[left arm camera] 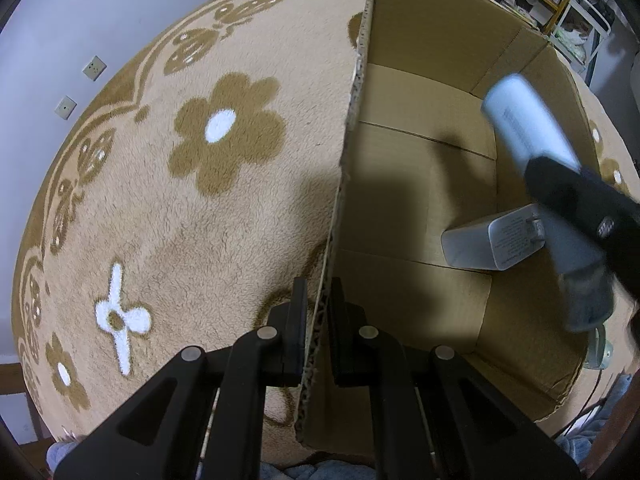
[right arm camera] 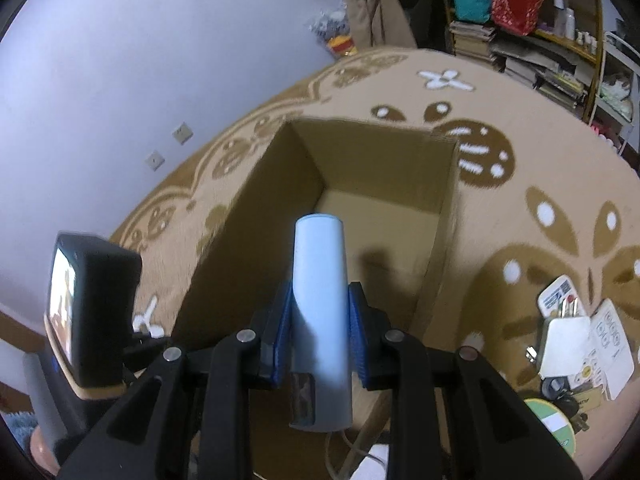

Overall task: Organize rigid objects
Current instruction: 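Carry the light-blue power bank into the box and release it, then return the right gripper to the pile and grasp the white square charger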

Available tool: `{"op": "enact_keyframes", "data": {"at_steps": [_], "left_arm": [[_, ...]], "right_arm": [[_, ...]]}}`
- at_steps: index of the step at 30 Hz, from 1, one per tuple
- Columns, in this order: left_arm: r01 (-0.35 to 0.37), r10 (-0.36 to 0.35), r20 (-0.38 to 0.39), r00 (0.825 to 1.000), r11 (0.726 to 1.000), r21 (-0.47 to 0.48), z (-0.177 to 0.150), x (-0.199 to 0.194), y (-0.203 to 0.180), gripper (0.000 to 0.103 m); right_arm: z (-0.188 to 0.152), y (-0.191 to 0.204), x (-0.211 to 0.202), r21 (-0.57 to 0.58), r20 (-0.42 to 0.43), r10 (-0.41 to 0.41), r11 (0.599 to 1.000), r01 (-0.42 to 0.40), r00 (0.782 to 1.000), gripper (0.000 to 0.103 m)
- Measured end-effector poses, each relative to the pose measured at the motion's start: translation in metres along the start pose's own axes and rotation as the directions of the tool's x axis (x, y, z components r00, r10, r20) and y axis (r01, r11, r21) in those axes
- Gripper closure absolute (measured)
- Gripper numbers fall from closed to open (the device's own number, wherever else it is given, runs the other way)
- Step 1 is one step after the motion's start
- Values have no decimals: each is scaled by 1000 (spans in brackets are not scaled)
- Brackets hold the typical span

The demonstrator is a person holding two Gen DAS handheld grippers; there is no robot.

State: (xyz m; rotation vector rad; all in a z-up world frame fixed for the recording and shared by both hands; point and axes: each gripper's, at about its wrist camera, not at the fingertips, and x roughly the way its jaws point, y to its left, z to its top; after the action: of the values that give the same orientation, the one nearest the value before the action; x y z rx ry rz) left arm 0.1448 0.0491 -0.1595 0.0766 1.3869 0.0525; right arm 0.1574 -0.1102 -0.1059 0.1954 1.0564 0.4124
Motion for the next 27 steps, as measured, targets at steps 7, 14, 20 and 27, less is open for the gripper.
{"op": "enact_keyframes", "data": {"at_steps": [7, 14, 20, 27], "left_arm": [[12, -12, 0, 1000, 1000, -5, 0, 0, 2, 95], [13, -13, 2, 1000, 1000, -3, 1, 0, 3, 94], [10, -10, 5, 1000, 1000, -10, 1, 2, 6, 93], [14, -14, 2, 1000, 1000, -14, 3, 1, 6, 93]], "right_arm": [[-13, 1, 9, -15, -48, -27, 1000, 26, 999, 74], [-10, 8, -9, -30, 6, -18, 999, 18, 1000, 74], [-9, 3, -39, -44, 64, -89, 995, 92, 994, 52], [-21, -28, -65, 13, 66, -163, 987, 162, 984, 23]]}}
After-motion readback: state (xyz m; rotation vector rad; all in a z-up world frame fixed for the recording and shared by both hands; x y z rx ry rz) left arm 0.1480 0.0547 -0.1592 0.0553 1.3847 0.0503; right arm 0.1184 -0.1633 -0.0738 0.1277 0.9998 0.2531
